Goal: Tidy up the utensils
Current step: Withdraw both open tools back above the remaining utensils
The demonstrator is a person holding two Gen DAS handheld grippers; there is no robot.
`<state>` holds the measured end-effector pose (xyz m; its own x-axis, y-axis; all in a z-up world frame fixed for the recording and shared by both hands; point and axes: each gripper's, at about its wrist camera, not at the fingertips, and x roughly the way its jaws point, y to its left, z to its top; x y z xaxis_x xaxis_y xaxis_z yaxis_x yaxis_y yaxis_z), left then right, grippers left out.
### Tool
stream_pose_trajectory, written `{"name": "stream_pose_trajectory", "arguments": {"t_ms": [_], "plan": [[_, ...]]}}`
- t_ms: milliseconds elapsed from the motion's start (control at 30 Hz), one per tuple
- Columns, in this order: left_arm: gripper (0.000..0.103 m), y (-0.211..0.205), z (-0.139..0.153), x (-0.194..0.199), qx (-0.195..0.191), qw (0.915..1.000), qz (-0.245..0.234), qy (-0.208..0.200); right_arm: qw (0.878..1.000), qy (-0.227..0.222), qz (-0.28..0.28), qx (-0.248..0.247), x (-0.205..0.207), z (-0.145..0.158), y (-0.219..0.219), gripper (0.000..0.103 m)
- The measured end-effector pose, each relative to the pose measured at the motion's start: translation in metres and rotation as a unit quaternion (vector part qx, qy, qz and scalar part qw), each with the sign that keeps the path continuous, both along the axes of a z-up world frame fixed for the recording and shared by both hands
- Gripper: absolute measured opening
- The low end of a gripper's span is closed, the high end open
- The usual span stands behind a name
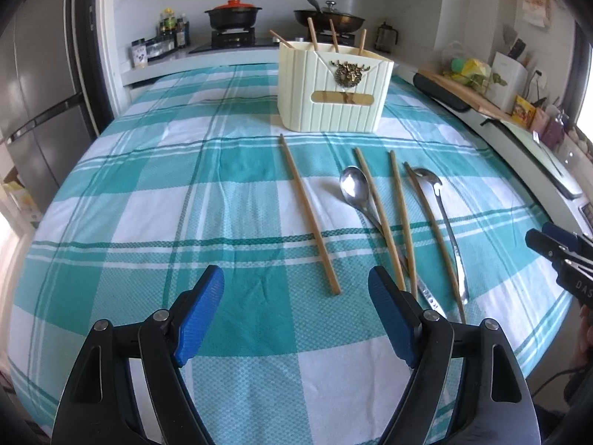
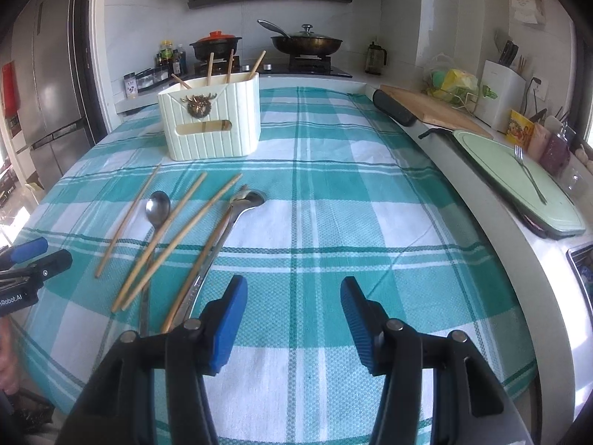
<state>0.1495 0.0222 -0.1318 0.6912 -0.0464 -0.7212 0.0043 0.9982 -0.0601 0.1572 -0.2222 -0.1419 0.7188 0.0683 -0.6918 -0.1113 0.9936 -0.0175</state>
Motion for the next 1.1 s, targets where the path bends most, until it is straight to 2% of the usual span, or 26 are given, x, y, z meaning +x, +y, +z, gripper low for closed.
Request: {"name": "stream_pose_trajectory", "arguments": {"t_ms": [133, 600, 1100], "plan": [[0.083, 0.001, -0.003, 0.000, 0.004, 1.0000, 0.009, 0.001, 1.000, -0.001, 0.000, -0.014, 0.000, -0.004, 0.004, 0.053], [0.083, -0.001, -0.019, 0.003, 0.007, 0.9995, 0.019, 0.024, 1.000, 0.008, -0.003, -0.010, 0.004, -0.015, 0.000, 0.053], [0.084, 0.004, -0.022, 0.005, 0.004, 0.9991, 0.032, 0.027, 0.999, 0.011, -0.003, -0.041, 0.009, -0.022, 0.005, 0.053]]}}
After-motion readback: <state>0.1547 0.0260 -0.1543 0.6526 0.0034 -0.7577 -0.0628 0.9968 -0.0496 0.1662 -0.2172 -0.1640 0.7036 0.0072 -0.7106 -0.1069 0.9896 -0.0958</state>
